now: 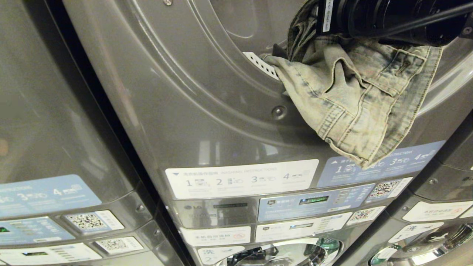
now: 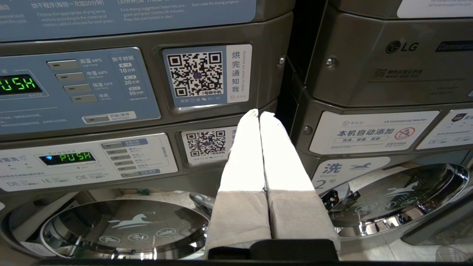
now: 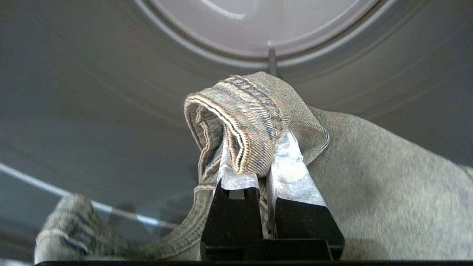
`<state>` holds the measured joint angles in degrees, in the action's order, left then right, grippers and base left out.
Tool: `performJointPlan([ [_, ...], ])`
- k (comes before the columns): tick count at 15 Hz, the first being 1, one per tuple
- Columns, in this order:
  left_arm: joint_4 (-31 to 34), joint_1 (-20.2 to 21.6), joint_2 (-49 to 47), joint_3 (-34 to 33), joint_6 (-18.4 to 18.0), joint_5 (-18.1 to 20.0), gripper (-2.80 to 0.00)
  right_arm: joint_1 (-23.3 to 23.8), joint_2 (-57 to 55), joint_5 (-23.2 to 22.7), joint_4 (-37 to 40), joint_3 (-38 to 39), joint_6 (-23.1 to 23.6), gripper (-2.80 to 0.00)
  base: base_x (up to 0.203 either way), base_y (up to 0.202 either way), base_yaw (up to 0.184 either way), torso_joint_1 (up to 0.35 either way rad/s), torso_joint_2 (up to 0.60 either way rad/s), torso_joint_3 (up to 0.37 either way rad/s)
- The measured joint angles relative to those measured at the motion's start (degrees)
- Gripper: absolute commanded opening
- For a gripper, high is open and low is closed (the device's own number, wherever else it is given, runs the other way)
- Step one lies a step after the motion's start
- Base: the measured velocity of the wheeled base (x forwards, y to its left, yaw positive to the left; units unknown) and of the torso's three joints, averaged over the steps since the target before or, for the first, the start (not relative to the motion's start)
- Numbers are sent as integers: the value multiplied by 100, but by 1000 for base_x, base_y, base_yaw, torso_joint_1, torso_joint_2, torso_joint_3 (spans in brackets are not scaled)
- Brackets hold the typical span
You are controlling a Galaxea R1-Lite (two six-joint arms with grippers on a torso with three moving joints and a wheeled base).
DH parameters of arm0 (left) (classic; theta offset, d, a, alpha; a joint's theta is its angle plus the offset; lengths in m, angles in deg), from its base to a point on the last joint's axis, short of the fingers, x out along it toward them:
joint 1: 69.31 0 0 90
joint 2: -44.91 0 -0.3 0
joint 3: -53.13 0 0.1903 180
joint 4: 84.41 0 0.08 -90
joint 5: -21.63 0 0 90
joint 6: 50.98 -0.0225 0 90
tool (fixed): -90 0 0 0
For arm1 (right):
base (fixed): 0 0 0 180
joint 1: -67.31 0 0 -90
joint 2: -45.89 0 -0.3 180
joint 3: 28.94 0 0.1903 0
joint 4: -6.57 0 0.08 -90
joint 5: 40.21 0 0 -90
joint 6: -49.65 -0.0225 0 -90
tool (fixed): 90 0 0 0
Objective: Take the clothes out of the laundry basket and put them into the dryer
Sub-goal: Put the clothes in the dryer
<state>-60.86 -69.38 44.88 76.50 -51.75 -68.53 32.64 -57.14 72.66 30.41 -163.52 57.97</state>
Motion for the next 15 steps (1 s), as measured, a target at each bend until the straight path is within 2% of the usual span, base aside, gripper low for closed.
performJointPlan([
  [3, 0, 2, 0, 0, 0, 0, -280, 2, -2, -14, -258, -44, -9, -280, 0, 0, 0, 0, 0, 0],
  [7, 0, 0, 0, 0, -2, 0, -280, -78, -6, -239, -1864, -42, -136, -280, 0, 0, 0, 0, 0, 0],
  [8, 0, 0, 0, 0, 0, 0, -280, -110, -11, -254, -2017, -26, -83, -280, 0, 0, 0, 0, 0, 0],
  [15, 0, -4, 0, 0, -2, 0, -280, -201, -57, -232, -2039, 79, -41, -280, 0, 0, 0, 0, 0, 0],
])
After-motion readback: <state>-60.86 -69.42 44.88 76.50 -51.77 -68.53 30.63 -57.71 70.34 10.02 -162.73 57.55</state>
